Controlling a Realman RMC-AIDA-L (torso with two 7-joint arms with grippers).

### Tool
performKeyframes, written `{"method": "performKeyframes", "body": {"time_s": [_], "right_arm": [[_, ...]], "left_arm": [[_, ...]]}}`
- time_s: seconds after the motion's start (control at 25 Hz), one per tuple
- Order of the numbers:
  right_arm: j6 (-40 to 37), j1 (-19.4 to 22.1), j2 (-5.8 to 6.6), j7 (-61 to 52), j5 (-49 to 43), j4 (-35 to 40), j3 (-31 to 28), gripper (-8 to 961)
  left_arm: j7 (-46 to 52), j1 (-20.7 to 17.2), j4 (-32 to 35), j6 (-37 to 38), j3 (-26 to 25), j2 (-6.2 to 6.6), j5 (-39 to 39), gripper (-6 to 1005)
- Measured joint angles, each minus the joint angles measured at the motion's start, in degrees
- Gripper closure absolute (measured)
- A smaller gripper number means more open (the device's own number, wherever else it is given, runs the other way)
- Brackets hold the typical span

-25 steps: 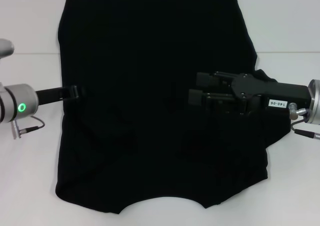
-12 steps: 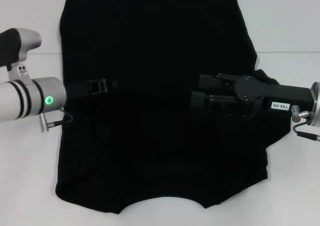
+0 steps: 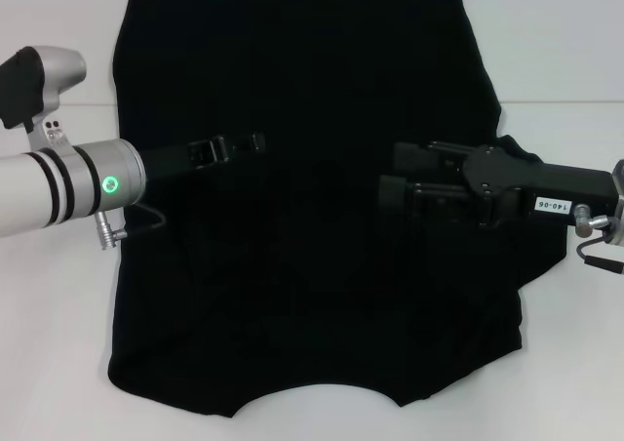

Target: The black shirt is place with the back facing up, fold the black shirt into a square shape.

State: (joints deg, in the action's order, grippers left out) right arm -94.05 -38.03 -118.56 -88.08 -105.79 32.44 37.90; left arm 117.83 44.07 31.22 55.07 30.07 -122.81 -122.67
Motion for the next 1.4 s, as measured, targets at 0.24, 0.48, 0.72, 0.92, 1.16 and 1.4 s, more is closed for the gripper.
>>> {"method": "performKeyframes", "body": {"time_s": [0.24,0.48,0.72,0.92,1.16,1.4], "right_arm": [[-0.09,0.17,0.5,-0.29,0.04,-0.22,-0.26,124],[-0.11,0.06,0.54,-0.37,0.06,-0.13,-0.48,128],[-0.13,-0.36,0.54,-0.54,0.07,-0.1,-0.57,129],[-0.16,-0.34,0.54,-0.64,0.07,-0.02,-0.7,129],[-0.24,-0.18,0.54,-0.67,0.07,0.04,-0.81,128],[-0.88,-0.03,0.72,-0.69,0.29,0.1,-0.9,129]], "left_arm": [[-0.19,-2.75,0.94,0.2,-0.17,1.53,-0.38,352],[-2.52,-6.48,3.6,-0.44,-0.43,1.11,-0.42,205],[-5.11,-6.77,2.39,-2.61,1.44,0.48,-0.46,199],[-6.04,-6.42,1.69,-2.83,3.32,0.42,-0.54,196],[-5.89,-5.83,1.37,-2.42,5.62,0.44,-0.63,123],[-3.62,-3.53,0.93,-0.22,9.17,0.45,-0.38,119]]}}
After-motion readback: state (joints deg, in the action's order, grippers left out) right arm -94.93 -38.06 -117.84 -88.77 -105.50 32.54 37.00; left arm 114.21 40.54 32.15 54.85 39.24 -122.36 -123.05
